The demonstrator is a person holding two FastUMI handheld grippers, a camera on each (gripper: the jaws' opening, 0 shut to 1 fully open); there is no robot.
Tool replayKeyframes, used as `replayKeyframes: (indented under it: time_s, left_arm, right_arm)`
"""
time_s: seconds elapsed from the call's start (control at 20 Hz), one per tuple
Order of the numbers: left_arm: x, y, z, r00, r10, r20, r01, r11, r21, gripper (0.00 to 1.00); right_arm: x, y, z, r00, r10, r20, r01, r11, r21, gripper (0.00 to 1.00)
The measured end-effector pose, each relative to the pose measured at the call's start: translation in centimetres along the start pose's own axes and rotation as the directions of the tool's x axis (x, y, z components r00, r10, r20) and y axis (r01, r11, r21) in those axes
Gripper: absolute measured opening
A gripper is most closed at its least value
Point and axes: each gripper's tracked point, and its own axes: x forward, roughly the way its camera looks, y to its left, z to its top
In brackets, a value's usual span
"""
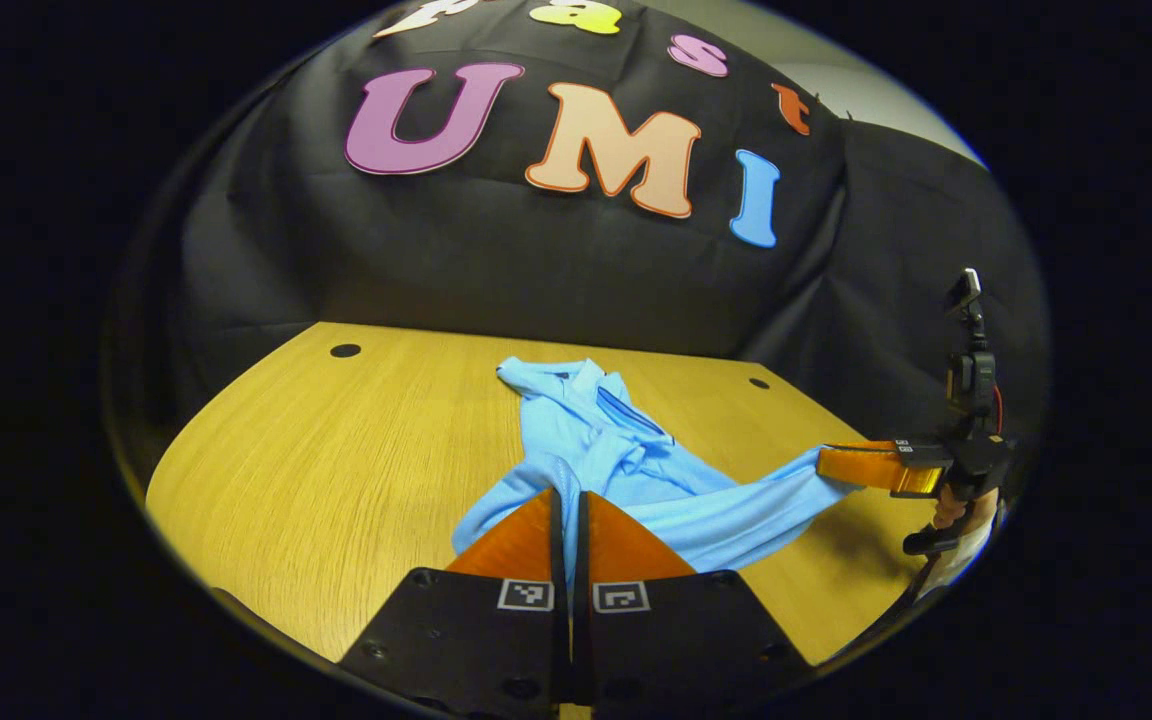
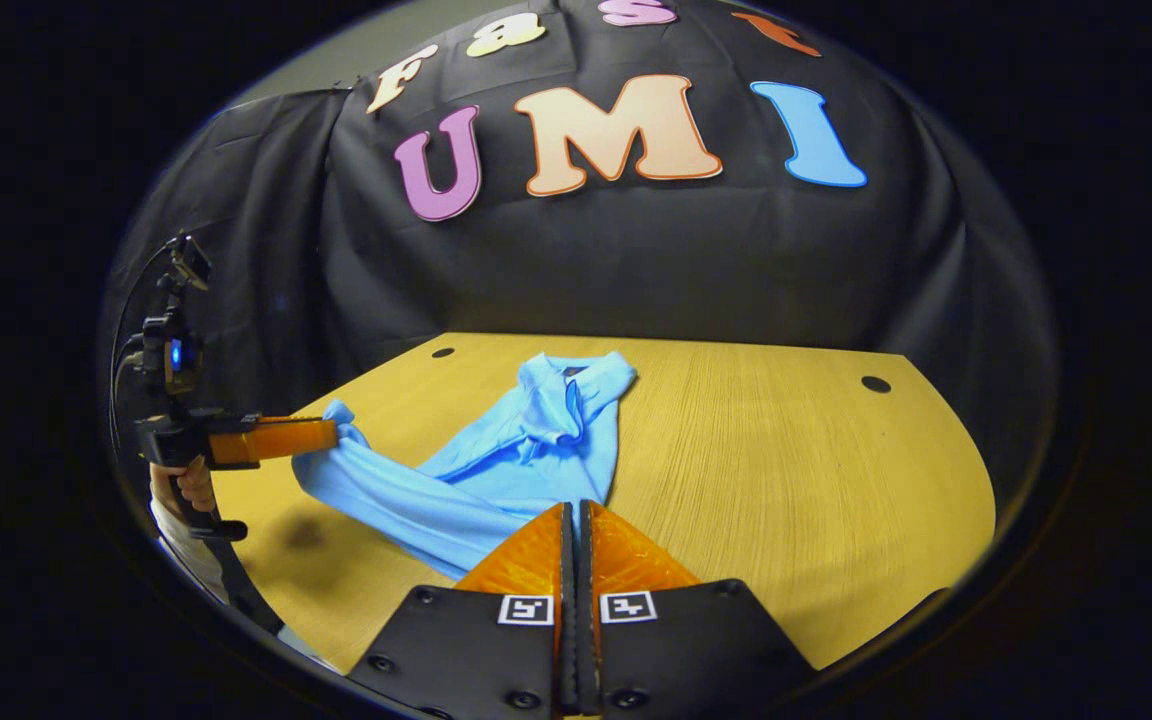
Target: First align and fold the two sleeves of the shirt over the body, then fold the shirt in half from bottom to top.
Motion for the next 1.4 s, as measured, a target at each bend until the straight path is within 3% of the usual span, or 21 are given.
replayKeyframes:
  time_s: [0.35,0.6,0.95,1.25,1.4]
  left_arm:
    - [7.4,3.0,5.5,0.994,0.087,0.068,-0.085,0.996,-0.042,0.00]
    - [13.3,5.5,8.1,0.983,0.158,0.090,-0.153,0.987,-0.054,0.00]
    - [21.9,8.5,7.6,0.974,0.221,0.054,-0.220,0.975,-0.010,0.00]
    - [24.9,10.5,6.6,0.960,0.279,0.029,-0.281,0.959,0.049,0.01]
    - [24.4,11.8,6.4,0.942,0.336,0.022,-0.337,0.939,0.069,0.09]
  right_arm:
    - [8.0,-2.7,7.3,0.996,-0.087,0.019,0.086,0.996,0.033,0.02]
    - [14.9,-4.4,9.8,0.991,-0.132,0.013,0.130,0.986,0.103,0.02]
    - [23.6,-8.3,8.0,0.971,-0.231,-0.054,0.238,0.946,0.223,0.02]
    - [26.7,-8.5,6.6,0.975,-0.214,-0.061,0.223,0.942,0.250,0.02]
    - [26.2,-8.4,6.3,0.977,-0.198,-0.072,0.210,0.946,0.246,0.04]
